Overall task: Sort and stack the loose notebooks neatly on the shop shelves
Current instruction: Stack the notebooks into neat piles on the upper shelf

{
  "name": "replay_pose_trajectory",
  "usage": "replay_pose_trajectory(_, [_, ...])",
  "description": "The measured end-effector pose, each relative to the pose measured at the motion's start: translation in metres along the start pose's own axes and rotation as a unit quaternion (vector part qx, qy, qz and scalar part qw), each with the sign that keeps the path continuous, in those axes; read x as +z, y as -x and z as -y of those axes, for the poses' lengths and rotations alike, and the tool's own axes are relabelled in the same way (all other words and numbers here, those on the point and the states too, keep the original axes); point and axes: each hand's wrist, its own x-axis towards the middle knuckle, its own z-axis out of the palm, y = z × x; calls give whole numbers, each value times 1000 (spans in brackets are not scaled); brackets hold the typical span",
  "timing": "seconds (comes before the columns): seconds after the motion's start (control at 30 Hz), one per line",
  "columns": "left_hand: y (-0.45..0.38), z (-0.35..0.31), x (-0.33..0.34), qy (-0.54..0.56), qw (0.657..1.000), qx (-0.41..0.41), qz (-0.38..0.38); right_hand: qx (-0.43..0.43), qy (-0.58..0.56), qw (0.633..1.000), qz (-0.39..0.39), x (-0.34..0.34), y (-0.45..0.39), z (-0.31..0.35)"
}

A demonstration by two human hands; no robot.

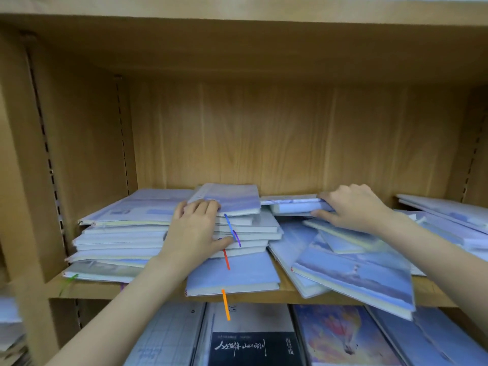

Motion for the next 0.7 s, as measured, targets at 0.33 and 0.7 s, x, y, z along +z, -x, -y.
replay_pose_trajectory(0.33, [1, -5, 0, -11, 1000, 4, -19, 127, -81, 979, -138, -46, 3, -40])
replay_pose_trajectory(0.7, [8, -4, 8, -19, 1000, -6, -21, 18, -142, 987, 75, -35, 39, 19])
